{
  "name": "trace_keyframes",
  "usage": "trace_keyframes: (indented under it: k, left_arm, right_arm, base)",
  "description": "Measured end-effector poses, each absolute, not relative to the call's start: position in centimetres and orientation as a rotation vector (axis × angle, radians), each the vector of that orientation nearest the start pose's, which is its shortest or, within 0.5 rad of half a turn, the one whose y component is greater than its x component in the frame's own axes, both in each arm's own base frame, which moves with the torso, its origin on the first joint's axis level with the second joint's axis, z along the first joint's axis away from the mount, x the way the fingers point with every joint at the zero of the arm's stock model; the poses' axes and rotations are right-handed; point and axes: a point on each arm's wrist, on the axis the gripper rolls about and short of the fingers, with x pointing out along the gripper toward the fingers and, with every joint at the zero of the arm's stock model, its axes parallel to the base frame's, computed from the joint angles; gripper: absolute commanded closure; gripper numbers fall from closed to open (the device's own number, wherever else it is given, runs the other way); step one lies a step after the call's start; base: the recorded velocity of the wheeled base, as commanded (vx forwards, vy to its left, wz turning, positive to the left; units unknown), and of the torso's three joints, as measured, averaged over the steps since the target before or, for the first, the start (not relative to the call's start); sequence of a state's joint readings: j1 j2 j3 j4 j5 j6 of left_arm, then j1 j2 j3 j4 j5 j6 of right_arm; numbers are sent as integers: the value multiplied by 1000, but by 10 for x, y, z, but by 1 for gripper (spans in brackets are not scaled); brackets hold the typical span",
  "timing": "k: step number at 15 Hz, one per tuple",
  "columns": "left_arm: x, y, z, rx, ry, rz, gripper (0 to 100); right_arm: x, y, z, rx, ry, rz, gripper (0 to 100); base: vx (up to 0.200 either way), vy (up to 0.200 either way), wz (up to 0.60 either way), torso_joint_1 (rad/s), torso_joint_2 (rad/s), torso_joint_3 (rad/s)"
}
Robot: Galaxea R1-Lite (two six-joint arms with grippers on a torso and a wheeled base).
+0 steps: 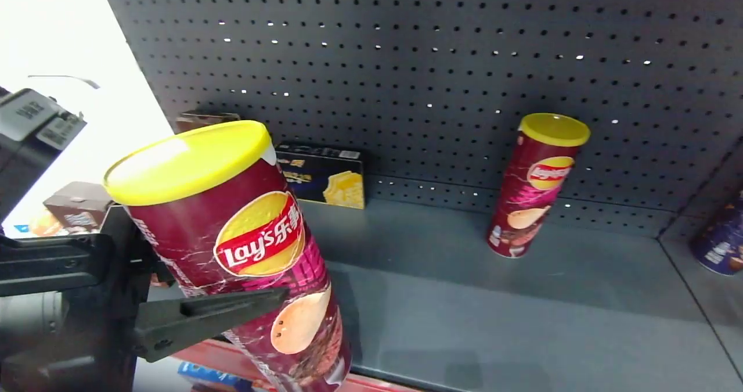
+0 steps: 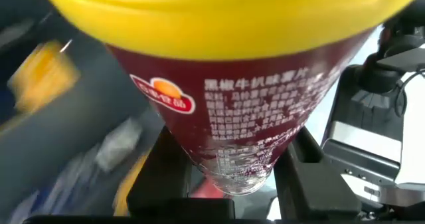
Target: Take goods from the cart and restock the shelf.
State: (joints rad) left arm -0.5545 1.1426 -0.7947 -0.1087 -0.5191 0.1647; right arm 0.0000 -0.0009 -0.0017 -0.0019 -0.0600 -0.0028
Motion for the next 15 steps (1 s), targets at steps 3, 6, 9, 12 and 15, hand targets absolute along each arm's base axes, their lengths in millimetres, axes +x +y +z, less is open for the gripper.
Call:
trace_keyframes:
  k: [3,6,9,12,15]
  left_arm:
    - [132,-95,260,153,169,-1083,100]
    - [133,-94,258,153,175,-1076,100]
    - [134,-93,258,152,177,-1066,100]
    - [134,-92,257,152,178,-1064,100]
    - [134,-92,253,152,193,-1062,100]
  right_arm:
    - [-23,-1,76,-3,-5,-60,0]
    - [-23,-1,76,-3,-4,-60,0]
    - [-23,-1,76,-3,-4,-60,0]
    - [-23,-1,76,-3,-4,-60,0]
    - [-23,-1,76,-3,-4,-60,0]
  base:
    - [0,0,-400,0,2,0]
    - [0,0,0,0,0,0]
    - [0,0,0,0,0,0]
    - [0,0,0,0,0,0]
    - [0,0,0,0,0,0]
